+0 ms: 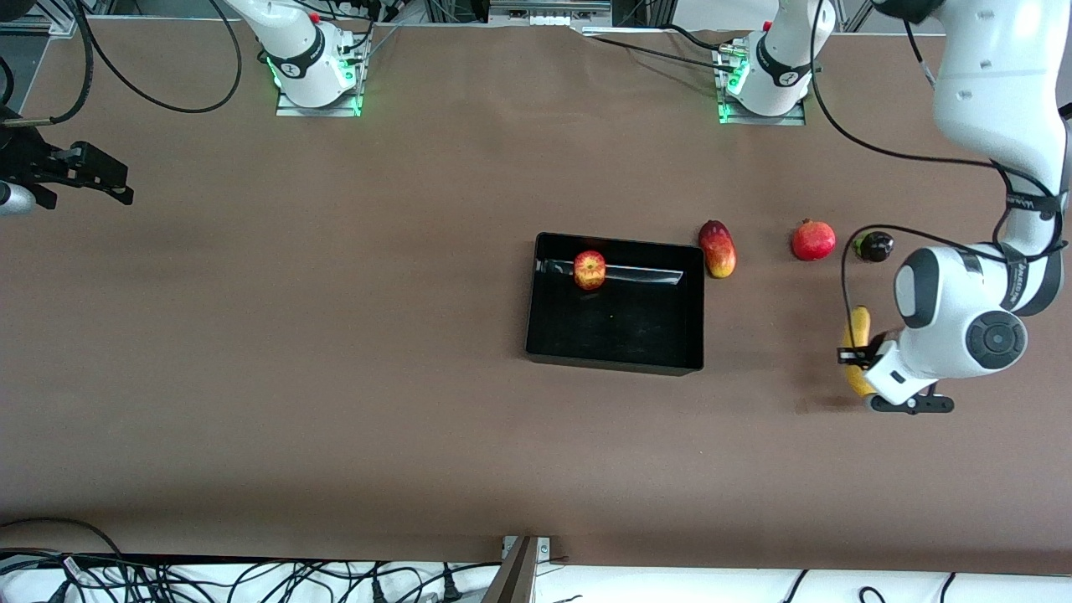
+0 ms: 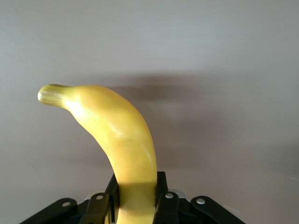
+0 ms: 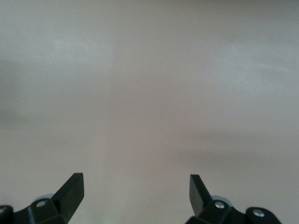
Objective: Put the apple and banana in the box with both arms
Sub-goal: 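Lift the banana and carry it over the black box with the left gripper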
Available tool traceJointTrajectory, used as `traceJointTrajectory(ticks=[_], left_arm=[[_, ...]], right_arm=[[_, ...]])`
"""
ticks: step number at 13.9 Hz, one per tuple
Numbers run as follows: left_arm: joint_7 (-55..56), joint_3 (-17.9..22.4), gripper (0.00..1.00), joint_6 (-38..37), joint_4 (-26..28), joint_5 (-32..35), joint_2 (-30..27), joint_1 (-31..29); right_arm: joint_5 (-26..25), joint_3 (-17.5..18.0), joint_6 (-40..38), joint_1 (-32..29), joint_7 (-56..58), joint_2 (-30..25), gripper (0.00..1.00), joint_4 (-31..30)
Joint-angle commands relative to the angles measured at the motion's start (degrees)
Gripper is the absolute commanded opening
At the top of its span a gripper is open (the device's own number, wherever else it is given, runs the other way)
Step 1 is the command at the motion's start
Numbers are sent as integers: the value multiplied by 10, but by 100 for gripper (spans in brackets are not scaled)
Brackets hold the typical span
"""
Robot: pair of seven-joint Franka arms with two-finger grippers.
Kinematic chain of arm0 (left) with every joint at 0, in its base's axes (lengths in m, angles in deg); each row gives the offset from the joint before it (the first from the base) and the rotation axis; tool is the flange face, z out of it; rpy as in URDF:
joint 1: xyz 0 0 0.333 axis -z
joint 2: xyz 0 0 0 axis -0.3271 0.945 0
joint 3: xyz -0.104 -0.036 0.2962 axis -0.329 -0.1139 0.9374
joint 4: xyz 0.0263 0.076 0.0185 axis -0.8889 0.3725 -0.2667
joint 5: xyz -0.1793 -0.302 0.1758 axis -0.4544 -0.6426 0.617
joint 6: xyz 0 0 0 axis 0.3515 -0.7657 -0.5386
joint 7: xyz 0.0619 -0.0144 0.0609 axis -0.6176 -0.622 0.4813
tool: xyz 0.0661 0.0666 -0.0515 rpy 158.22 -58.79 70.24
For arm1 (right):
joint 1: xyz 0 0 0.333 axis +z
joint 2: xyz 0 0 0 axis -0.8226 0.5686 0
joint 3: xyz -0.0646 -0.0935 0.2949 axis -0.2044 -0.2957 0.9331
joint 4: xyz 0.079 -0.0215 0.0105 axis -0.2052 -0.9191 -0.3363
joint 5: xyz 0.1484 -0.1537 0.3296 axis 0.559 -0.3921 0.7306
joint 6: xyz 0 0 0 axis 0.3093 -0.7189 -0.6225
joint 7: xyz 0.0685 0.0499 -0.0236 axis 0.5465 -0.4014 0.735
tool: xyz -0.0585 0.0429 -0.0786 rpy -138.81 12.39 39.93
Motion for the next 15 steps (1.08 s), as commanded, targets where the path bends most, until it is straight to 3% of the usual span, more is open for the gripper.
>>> traceJointTrajectory(ticks=[1,6,11,15], left_arm=[[110,6,0,-47,17,-38,-58,85],[254,6,0,-45,15,-78,-57,216],[333,5,0,-40,14,-100,-40,282],[358,4,0,14,14,-119,-10,308]], right_arm=[[-6,-4,-6,5,8,2,100,8],[-5,-4,-6,5,8,3,100,8],[-5,-4,-6,5,8,3,100,8],[-4,-4,-6,5,8,3,100,8]])
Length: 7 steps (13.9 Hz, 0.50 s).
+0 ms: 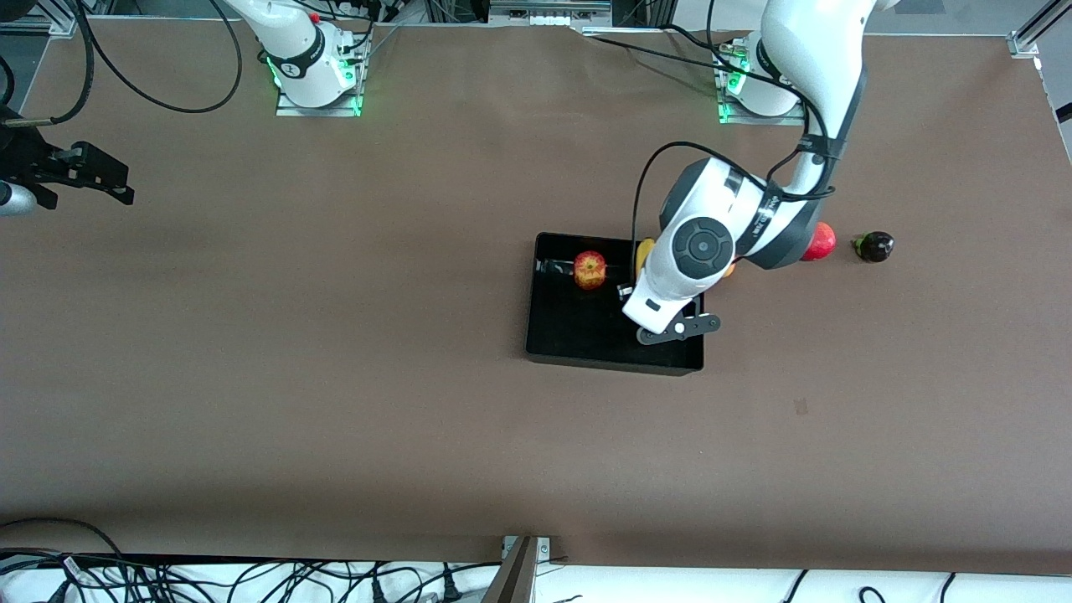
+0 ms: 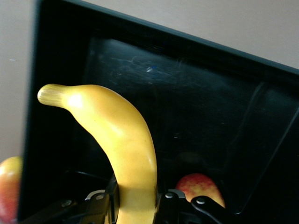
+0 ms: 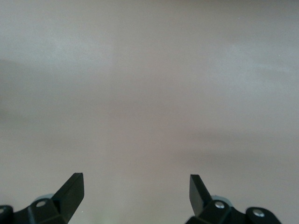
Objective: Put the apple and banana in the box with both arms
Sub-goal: 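Lift the banana and carry it over the black box with the left gripper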
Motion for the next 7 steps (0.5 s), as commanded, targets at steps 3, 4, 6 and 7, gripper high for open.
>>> traceJointTrajectory(ticks=[3,4,6,7], left_arm=[[14,0,0,57,2,-22,45,13],[14,-2,0,63,3,-24,53,13],[14,-3,0,71,6,-26,65,12],[12,-5,0,72,8,-25,69,8]], right_arm=[[-4,-4,-6,4,8,3,100,8],[-4,-4,-6,4,8,3,100,8],[-4,-4,-6,5,8,3,100,8],[-5,-4,-6,5,8,2,100,8]])
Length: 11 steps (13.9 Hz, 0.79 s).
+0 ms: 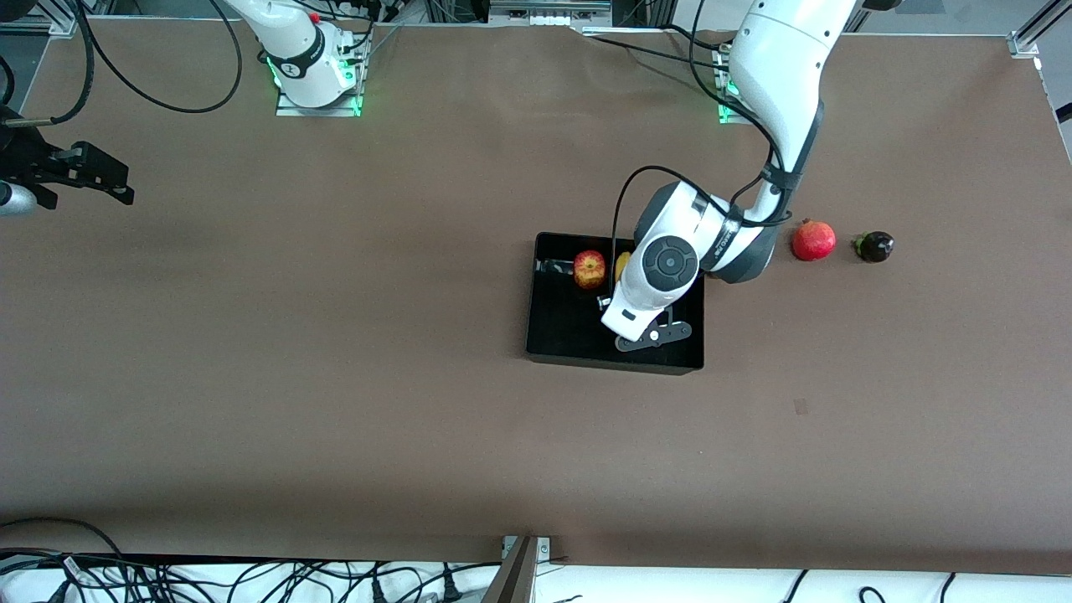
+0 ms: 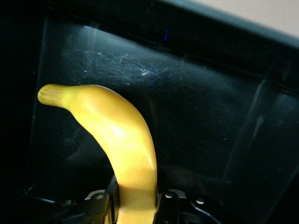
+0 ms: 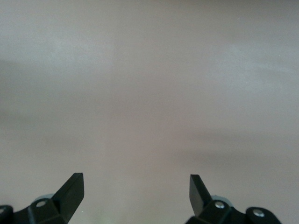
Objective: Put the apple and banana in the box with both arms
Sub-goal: 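Lower the banana into the box and open the left gripper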
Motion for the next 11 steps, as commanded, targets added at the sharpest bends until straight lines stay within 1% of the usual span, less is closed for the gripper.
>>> traceJointTrajectory(ticks=[1,2,3,4,6,8,9,11], left_arm=[[-4,-7,0,5,8,-15,5,-2],[-8,-8,0,5,9,-14,5,-4],[-9,-8,15,5,9,-13,8,-7],[-9,-8,26,5,9,-11,8,-10],[-9,-9,45,3,8,-10,8,-13],[-5,-9,75,3,5,-10,8,-13],[0,-10,100,-1,3,-10,6,-13],[18,-12,100,-20,1,-8,-9,-14]], right_arm=[[-4,-4,-6,4,8,3,100,8],[-4,-4,-6,4,8,3,100,8],[-4,-4,-6,4,7,3,100,8],[-4,-4,-6,4,7,3,100,8],[-4,-4,-6,5,8,3,100,8],[-4,-4,-6,5,8,3,100,8],[-4,-4,-6,4,8,3,100,8],[-4,-4,-6,4,8,3,100,8]])
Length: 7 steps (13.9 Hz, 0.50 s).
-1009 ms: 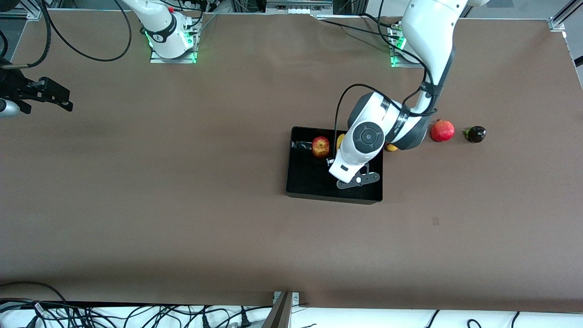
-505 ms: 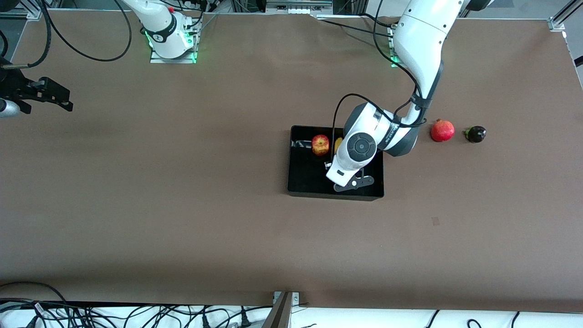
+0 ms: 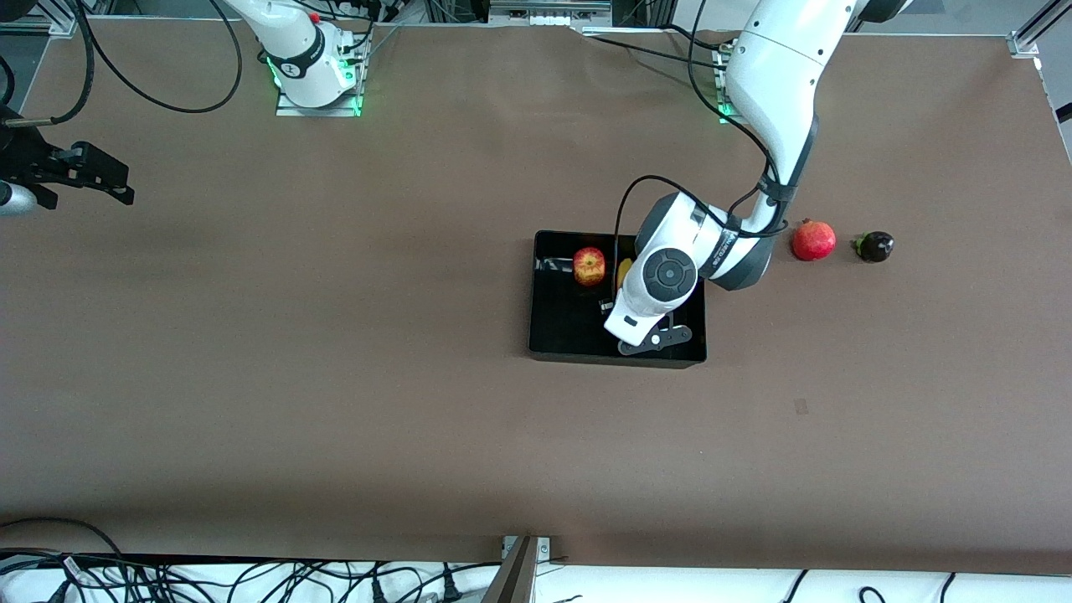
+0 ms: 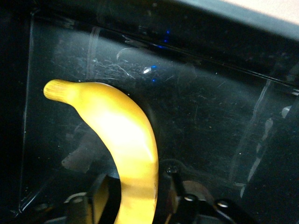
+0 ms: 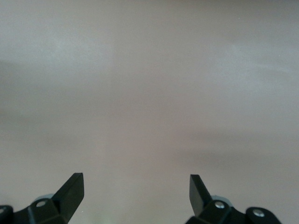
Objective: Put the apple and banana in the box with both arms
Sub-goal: 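Lower the banana into the box and open the left gripper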
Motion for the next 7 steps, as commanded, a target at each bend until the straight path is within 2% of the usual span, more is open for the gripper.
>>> traceJointTrajectory(ticks=[1,4,7], left_arm=[[17,-8,100,-49,-3,-8,-36,-6],[17,-9,100,-160,-52,-9,-79,-26],[11,-10,100,-231,-65,-8,-137,-70]], right_arm=[[-4,-4,-6,4,8,3,100,8],[-4,-4,-6,4,8,3,100,8],[-4,-4,-6,4,8,3,100,8]])
